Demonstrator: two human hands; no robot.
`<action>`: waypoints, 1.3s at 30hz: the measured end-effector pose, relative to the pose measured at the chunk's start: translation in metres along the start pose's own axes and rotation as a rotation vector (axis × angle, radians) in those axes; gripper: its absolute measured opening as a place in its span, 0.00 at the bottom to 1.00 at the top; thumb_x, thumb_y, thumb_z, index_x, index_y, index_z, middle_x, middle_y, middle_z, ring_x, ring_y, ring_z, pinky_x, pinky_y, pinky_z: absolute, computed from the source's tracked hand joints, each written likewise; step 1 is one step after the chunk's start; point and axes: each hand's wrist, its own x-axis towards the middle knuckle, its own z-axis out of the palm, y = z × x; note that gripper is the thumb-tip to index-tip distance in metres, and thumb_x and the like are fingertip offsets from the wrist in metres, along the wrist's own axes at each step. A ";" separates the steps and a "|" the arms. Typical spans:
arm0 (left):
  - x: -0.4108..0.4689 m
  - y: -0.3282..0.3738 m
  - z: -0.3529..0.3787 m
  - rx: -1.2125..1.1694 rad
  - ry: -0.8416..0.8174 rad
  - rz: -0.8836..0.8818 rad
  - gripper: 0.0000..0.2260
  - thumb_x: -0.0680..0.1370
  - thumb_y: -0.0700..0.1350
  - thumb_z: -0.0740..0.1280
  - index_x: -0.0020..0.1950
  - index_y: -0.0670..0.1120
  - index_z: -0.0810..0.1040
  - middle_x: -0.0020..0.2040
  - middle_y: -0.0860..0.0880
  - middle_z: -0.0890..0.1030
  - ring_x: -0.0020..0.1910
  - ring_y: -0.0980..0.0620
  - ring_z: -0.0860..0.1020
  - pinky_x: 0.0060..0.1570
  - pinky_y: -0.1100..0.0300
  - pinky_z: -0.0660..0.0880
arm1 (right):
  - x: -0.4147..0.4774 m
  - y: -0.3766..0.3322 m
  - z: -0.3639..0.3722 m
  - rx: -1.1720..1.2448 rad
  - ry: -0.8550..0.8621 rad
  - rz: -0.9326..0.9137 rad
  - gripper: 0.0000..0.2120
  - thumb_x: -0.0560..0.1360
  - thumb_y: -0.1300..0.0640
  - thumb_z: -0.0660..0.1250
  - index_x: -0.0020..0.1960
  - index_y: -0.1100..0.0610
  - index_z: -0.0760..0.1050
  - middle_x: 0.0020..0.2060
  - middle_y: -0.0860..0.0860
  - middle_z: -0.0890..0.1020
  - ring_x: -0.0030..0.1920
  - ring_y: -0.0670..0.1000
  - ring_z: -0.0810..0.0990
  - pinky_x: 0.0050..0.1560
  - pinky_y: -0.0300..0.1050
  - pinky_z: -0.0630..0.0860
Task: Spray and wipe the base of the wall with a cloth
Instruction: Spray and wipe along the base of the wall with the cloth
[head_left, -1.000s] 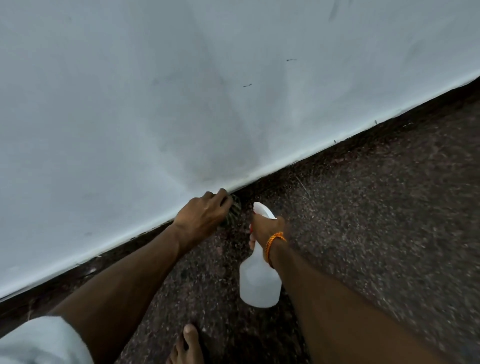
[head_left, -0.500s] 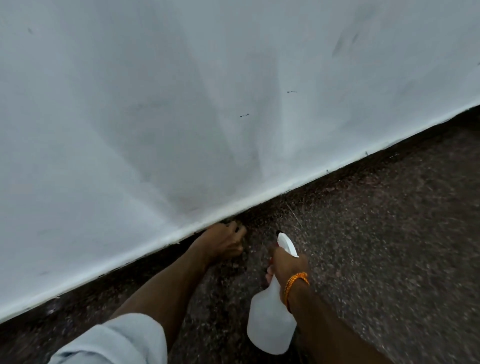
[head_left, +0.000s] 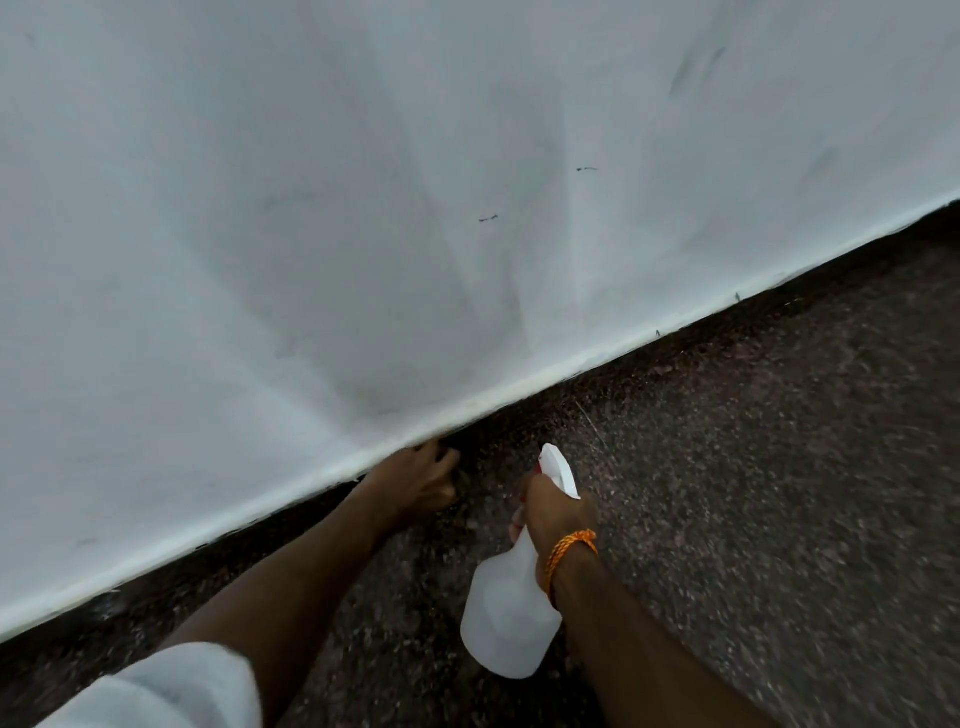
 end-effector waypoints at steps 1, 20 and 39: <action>-0.012 0.000 0.004 0.019 -0.044 0.030 0.09 0.64 0.42 0.70 0.24 0.49 0.77 0.40 0.45 0.81 0.29 0.47 0.76 0.20 0.63 0.62 | 0.001 -0.001 -0.002 -0.006 0.003 -0.003 0.11 0.74 0.62 0.68 0.32 0.62 0.77 0.24 0.59 0.77 0.27 0.57 0.77 0.40 0.55 0.81; -0.103 0.003 0.023 -0.053 -0.117 -0.133 0.09 0.68 0.40 0.64 0.40 0.40 0.84 0.46 0.40 0.80 0.36 0.41 0.79 0.22 0.54 0.75 | 0.013 0.009 0.004 -0.049 -0.097 0.059 0.07 0.74 0.64 0.69 0.49 0.68 0.77 0.24 0.59 0.75 0.21 0.53 0.72 0.26 0.43 0.74; -0.099 0.002 0.013 -0.052 0.031 -0.258 0.10 0.63 0.36 0.73 0.44 0.38 0.83 0.43 0.42 0.80 0.33 0.44 0.79 0.17 0.58 0.70 | -0.032 0.052 0.062 -0.146 -0.243 0.043 0.04 0.72 0.63 0.69 0.41 0.64 0.77 0.21 0.55 0.75 0.18 0.52 0.70 0.26 0.42 0.73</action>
